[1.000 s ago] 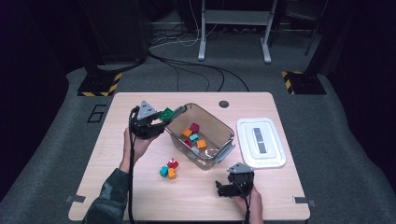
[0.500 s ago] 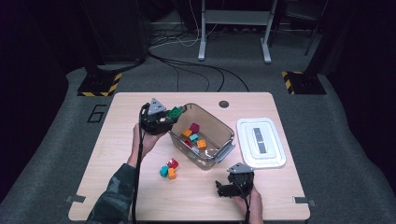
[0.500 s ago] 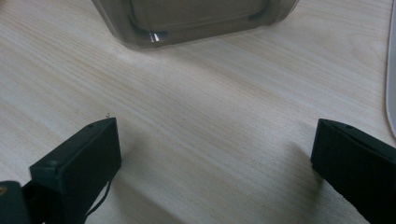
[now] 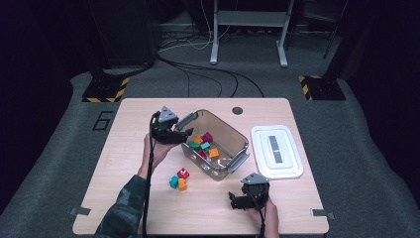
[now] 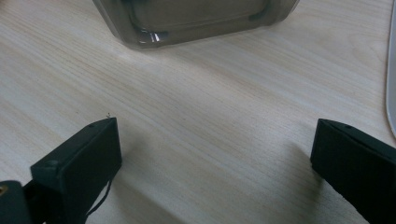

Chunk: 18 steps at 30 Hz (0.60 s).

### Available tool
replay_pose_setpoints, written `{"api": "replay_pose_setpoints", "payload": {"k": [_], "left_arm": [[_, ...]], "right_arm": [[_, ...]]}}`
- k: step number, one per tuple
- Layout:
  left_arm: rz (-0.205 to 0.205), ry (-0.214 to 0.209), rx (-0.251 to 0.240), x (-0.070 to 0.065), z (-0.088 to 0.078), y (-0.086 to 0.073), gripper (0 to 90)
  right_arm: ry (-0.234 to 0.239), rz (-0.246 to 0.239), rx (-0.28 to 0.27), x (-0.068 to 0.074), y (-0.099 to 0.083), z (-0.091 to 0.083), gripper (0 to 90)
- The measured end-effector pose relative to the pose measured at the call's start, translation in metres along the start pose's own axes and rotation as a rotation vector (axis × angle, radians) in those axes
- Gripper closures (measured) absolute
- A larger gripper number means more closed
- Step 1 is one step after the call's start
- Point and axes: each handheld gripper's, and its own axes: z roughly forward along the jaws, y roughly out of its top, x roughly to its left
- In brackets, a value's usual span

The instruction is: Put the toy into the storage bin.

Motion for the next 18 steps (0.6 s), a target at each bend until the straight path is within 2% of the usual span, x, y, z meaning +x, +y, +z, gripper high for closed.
{"api": "replay_pose_setpoints", "payload": {"k": [7,13,18], "left_arm": [[-0.009,0.017,-0.027,0.0,-0.026,-0.015,16.1],[-0.007,0.056,-0.018,-0.005,-0.046,-0.035,10.6],[-0.016,0.075,-0.017,-0.007,-0.056,-0.052,6.4]], "right_arm": [[0.001,0.002,0.001,0.0,0.0,0.0,0.9],[-0.002,0.0,0.001,0.0,0.0,0.0,0.9],[0.001,0.003,0.002,0.0,0.0,0.0,0.9]]}}
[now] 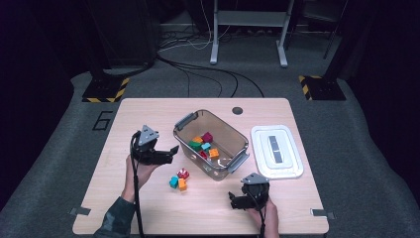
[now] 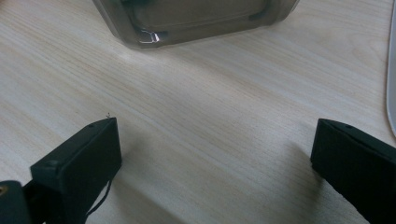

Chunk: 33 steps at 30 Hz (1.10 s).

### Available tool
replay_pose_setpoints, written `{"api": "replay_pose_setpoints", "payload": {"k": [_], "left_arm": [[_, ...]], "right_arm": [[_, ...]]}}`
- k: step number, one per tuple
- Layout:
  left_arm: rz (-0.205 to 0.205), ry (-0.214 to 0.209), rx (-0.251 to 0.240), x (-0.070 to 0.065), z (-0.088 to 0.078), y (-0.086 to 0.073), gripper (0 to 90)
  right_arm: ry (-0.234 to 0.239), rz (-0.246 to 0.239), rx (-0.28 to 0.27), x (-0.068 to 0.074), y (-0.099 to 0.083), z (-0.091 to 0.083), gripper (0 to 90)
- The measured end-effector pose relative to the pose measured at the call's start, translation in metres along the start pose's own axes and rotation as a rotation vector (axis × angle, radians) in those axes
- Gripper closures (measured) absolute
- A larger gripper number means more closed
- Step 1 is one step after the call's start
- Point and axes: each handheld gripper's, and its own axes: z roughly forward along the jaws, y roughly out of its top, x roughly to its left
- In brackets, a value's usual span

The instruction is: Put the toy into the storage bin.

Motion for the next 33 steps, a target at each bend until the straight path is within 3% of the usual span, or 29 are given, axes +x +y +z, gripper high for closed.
{"api": "replay_pose_setpoints", "payload": {"k": [9,13,16,26,33], "left_arm": [[-0.037,0.001,0.044,0.0,-0.001,-0.037,0.0],[-0.061,-0.016,0.06,-0.002,0.0,-0.05,0.0],[-0.054,-0.032,0.094,-0.006,0.005,-0.062,0.0],[-0.088,-0.054,0.143,-0.018,0.013,-0.09,0.0],[-0.086,-0.049,0.179,-0.021,0.018,-0.103,1.6]], "right_arm": [[-0.002,-0.001,0.0,0.0,0.0,0.0,0.8],[-0.002,-0.001,0.0,0.0,0.0,0.0,0.8],[-0.001,0.001,0.0,0.0,0.0,0.0,0.8],[-0.003,-0.001,0.0,0.0,0.0,0.0,0.8],[-0.003,-0.001,0.0,0.0,0.0,0.0,0.8]]}}
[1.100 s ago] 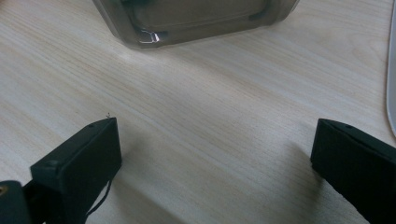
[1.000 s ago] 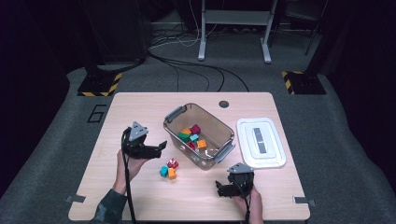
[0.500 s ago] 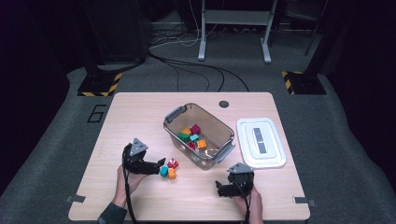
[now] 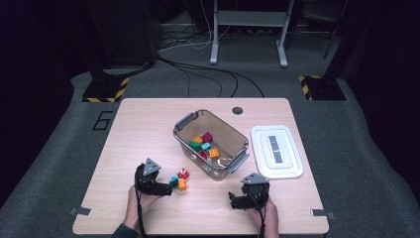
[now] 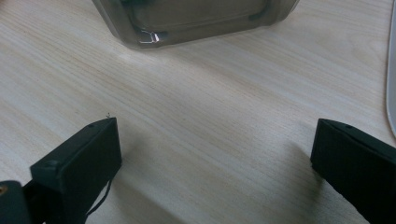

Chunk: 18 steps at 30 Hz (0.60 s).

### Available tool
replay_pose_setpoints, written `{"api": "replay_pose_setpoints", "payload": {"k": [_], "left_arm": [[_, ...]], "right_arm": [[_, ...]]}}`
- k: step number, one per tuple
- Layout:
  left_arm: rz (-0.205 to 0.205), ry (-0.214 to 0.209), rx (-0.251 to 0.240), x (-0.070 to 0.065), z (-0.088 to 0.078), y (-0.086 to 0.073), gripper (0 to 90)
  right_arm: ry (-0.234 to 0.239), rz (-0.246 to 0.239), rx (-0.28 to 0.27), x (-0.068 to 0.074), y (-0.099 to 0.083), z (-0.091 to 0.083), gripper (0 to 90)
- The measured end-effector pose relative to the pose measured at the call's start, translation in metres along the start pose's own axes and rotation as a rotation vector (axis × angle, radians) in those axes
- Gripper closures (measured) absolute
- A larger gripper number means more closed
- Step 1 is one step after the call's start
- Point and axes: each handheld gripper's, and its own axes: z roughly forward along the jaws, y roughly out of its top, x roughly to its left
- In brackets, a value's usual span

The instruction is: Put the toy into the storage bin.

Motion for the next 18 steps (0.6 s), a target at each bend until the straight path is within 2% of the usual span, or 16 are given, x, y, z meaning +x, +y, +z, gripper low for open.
{"api": "replay_pose_setpoints", "payload": {"k": [1,5,8,10,13,18], "left_arm": [[-0.01,0.003,-0.002,0.0,0.001,-0.002,2.2],[-0.01,0.009,0.013,0.001,0.004,-0.007,4.2],[0.002,0.022,0.021,0.002,0.006,-0.01,7.9],[0.009,0.017,0.02,0.003,0.006,-0.011,16.1],[0.021,-0.027,-0.005,0.004,0.006,-0.012,33.5],[0.046,-0.054,-0.006,0.002,0.008,-0.014,49.9]], "right_arm": [[0.0,0.0,0.0,0.0,0.0,0.0,0.8],[0.0,0.001,0.0,0.0,0.0,0.0,0.8],[0.0,0.001,0.0,0.0,0.0,0.0,0.8],[0.0,0.001,0.0,0.0,0.0,0.0,0.8],[0.0,0.006,0.002,0.0,0.0,0.0,0.8],[0.0,0.006,0.002,0.0,0.0,0.0,0.8]]}}
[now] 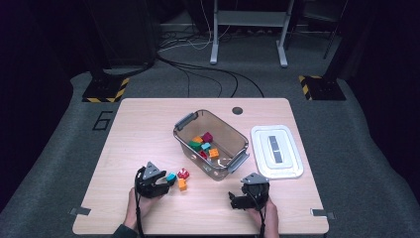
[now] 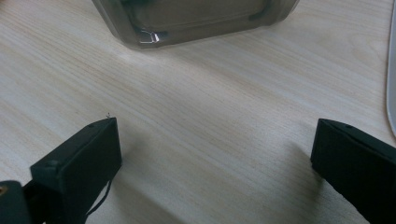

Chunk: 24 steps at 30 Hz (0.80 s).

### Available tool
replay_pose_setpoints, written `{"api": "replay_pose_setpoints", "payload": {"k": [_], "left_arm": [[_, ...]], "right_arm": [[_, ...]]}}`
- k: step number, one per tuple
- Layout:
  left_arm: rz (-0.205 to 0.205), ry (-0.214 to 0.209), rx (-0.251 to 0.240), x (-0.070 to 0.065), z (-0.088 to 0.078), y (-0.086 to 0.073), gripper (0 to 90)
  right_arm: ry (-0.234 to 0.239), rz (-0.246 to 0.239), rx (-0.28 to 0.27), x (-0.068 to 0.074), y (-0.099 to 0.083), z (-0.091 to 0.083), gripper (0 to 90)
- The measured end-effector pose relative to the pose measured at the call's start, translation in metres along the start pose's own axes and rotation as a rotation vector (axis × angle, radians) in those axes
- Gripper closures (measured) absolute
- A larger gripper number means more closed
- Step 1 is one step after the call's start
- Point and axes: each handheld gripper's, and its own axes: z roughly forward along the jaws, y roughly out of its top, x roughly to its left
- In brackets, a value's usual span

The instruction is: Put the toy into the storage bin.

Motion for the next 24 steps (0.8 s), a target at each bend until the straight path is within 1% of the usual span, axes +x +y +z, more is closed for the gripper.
{"api": "replay_pose_setpoints", "payload": {"k": [2,3,4,7,8,10,11,14,15,16,18,21,22,24], "left_arm": [[0.018,-0.008,0.012,-0.002,0.002,0.0,54.8],[0.022,-0.013,0.012,-0.002,0.003,-0.001,57.4],[0.029,-0.02,0.011,-0.002,0.003,-0.001,59.0],[0.029,-0.021,0.008,-0.002,0.003,-0.002,65.9],[0.034,-0.027,0.014,-0.001,0.002,-0.002,66.3],[0.033,-0.025,0.008,0.0,0.002,-0.002,66.5],[0.033,-0.026,0.007,0.0,0.001,-0.001,66.6],[0.032,-0.027,-0.006,0.0,-0.001,0.0,66.7],[0.031,-0.024,-0.014,0.001,-0.002,0.0,66.6],[0.032,-0.02,-0.015,0.002,-0.003,0.001,66.7],[0.031,-0.019,-0.018,0.004,-0.005,0.002,66.7],[0.012,-0.016,-0.04,0.005,-0.009,0.004,66.7],[0.013,-0.017,-0.041,0.006,-0.01,0.005,66.7],[0.016,-0.022,-0.048,0.007,-0.012,0.007,66.7]], "right_arm": [[0.0,-0.006,-0.002,0.0,0.0,0.0,0.8],[0.0,0.0,0.0,0.0,0.0,0.0,0.8],[0.0,-0.004,-0.001,0.0,0.0,0.0,0.8],[0.0,0.0,0.0,0.0,0.0,0.0,0.8],[0.0,-0.007,-0.001,0.0,0.0,0.0,0.8],[-0.002,0.007,-0.002,0.001,0.0,0.0,0.8],[-0.002,0.006,-0.002,0.0,0.0,0.0,0.8],[-0.001,-0.001,-0.004,0.0,0.0,0.0,0.8],[-0.002,0.006,-0.002,0.001,0.0,0.0,0.8],[-0.002,-0.001,-0.004,0.0,0.0,0.0,0.8],[-0.002,0.002,-0.003,0.0,0.0,0.0,0.9],[-0.002,0.006,-0.002,0.001,0.0,0.0,0.8],[-0.001,0.0,-0.004,0.0,0.0,0.0,0.9],[-0.002,0.007,-0.002,0.001,0.0,0.0,0.8]]}}
